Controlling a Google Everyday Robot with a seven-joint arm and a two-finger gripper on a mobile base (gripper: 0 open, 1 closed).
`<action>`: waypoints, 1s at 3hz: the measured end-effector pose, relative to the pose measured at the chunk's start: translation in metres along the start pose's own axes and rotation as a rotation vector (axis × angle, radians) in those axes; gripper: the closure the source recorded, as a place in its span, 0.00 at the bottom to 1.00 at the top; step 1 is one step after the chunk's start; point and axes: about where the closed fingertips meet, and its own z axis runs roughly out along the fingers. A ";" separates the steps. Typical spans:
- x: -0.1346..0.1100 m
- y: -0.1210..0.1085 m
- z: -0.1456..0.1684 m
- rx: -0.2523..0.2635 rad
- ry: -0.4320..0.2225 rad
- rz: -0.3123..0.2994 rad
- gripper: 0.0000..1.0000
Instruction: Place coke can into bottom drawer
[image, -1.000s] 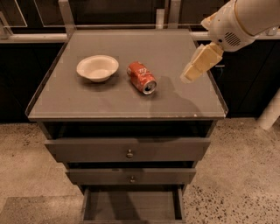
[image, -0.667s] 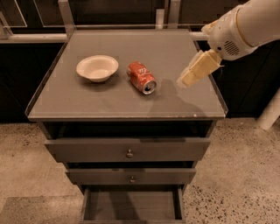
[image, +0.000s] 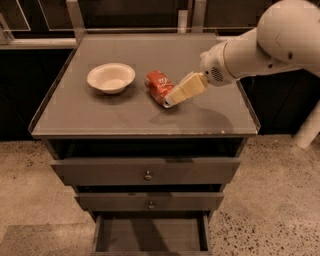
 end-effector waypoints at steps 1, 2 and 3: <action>0.005 -0.002 0.037 -0.010 -0.017 0.051 0.00; 0.013 -0.005 0.066 -0.006 -0.010 0.082 0.00; 0.016 -0.006 0.090 -0.009 0.000 0.098 0.00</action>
Offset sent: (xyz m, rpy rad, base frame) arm 0.0569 0.0353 -0.0760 0.0676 0.0675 -0.0795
